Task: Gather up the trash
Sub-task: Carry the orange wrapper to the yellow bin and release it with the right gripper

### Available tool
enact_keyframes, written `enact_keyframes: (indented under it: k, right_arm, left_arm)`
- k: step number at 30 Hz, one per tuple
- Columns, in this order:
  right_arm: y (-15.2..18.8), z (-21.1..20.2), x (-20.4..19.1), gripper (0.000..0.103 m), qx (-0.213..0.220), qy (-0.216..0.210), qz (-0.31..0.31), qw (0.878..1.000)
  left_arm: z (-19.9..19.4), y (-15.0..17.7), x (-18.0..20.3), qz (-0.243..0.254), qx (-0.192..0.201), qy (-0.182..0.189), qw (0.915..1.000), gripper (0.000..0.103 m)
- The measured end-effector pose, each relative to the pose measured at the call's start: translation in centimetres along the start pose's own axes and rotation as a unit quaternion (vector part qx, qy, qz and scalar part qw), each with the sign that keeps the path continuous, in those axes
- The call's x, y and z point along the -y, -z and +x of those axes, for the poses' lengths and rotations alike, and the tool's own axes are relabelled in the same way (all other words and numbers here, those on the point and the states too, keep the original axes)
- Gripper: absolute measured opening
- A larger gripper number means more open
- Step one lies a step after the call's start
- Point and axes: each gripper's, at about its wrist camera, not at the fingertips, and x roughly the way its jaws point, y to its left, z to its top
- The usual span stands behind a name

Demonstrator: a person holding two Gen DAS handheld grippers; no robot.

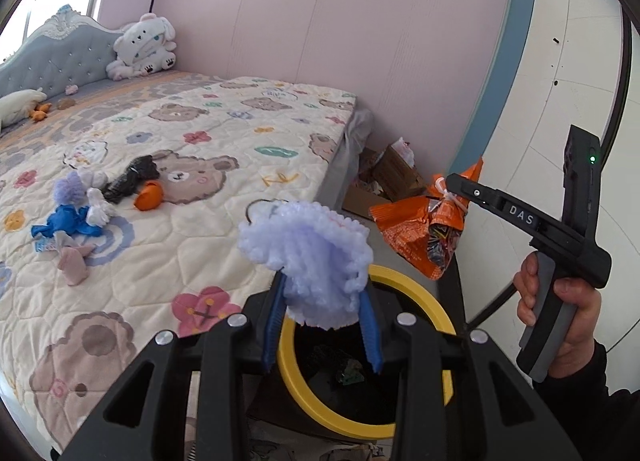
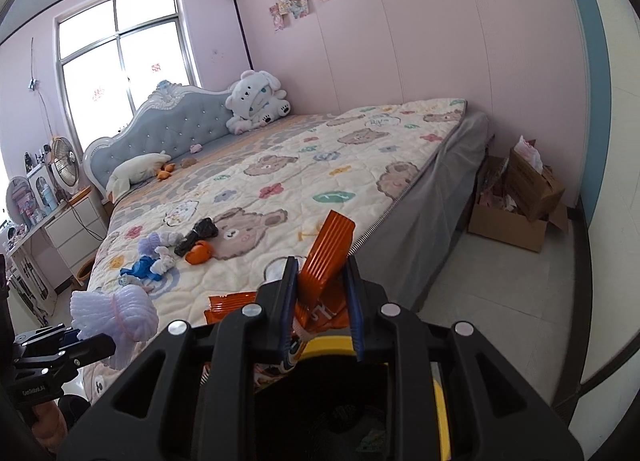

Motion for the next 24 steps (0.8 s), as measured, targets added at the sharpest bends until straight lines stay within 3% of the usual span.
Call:
enact_keyframes:
  k: [15, 24]
  right_arm:
    - [4.0, 1.6, 2.7, 0.023, -0.065, -0.002, -0.035, 0.997]
    - [5.1, 3.0, 2.8, 0.025, -0.085, -0.002, -0.040, 0.996]
  left_arm:
    - [4.9, 2.3, 2.1, 0.004, -0.078, 0.026, 0.9966, 0.031]
    - [6.2, 3.4, 2.5, 0.011, -0.099, 0.026, 0.9947, 0.032]
